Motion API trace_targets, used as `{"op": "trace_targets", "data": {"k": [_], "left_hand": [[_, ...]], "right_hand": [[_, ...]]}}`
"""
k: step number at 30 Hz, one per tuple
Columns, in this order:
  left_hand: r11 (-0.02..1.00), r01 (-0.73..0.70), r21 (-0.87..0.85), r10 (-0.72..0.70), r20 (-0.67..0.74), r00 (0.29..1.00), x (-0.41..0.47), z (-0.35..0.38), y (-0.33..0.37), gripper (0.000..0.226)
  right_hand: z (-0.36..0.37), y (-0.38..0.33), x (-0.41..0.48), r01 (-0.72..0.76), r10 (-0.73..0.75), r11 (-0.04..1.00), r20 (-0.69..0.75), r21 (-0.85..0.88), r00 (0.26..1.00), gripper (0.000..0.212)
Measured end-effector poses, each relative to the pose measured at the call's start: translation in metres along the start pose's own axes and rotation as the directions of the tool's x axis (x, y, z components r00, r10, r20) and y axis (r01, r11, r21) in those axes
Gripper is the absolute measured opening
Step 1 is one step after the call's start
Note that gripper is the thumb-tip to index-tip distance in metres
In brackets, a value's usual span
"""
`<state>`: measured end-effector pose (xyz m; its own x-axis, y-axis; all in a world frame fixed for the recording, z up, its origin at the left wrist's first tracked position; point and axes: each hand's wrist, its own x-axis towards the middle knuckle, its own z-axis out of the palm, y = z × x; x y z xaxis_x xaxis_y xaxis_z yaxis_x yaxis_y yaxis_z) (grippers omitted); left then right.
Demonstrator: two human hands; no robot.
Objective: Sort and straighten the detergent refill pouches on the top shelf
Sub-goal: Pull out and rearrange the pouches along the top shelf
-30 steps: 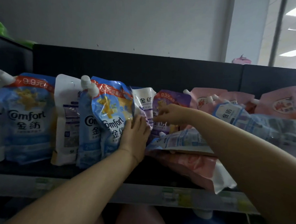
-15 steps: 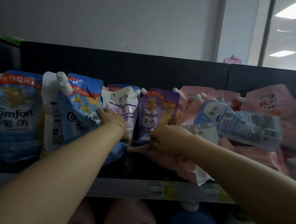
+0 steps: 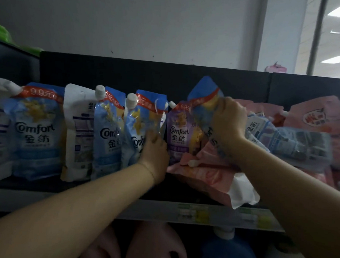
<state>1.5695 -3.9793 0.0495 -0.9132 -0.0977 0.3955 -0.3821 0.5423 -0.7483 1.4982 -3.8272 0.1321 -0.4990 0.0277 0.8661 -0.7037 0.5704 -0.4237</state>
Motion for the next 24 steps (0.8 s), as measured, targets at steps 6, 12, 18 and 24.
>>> {"op": "trace_targets", "data": {"k": [6, 12, 18, 24], "left_hand": [[0.996, 0.050, 0.074, -0.045, -0.063, 0.997, -0.011, 0.027, -0.004, 0.081], [0.979, 0.020, -0.204, -0.055, -0.169, 0.984, -0.012, 0.046, -0.027, 0.092], [0.639, -0.185, -0.746, -0.176, -0.377, 0.909, -0.020, 0.041, -0.027, 0.149], [0.572, -0.097, -0.815, -0.178, -0.239, 0.955, -0.032, 0.021, -0.023, 0.154]], "right_hand": [[-0.014, -0.012, 0.028, -0.293, 0.386, 0.857, -0.150, 0.423, 0.910, 0.033], [0.014, -0.043, 0.009, -0.346, 0.501, 0.629, -0.022, 0.696, 0.865, 0.034], [0.052, -0.077, -0.016, -0.313, 0.439, 0.590, 0.029, 0.744, 0.898, 0.028], [0.079, -0.075, -0.067, -0.371, 0.273, 0.542, 0.260, 0.754, 0.926, 0.028]]}}
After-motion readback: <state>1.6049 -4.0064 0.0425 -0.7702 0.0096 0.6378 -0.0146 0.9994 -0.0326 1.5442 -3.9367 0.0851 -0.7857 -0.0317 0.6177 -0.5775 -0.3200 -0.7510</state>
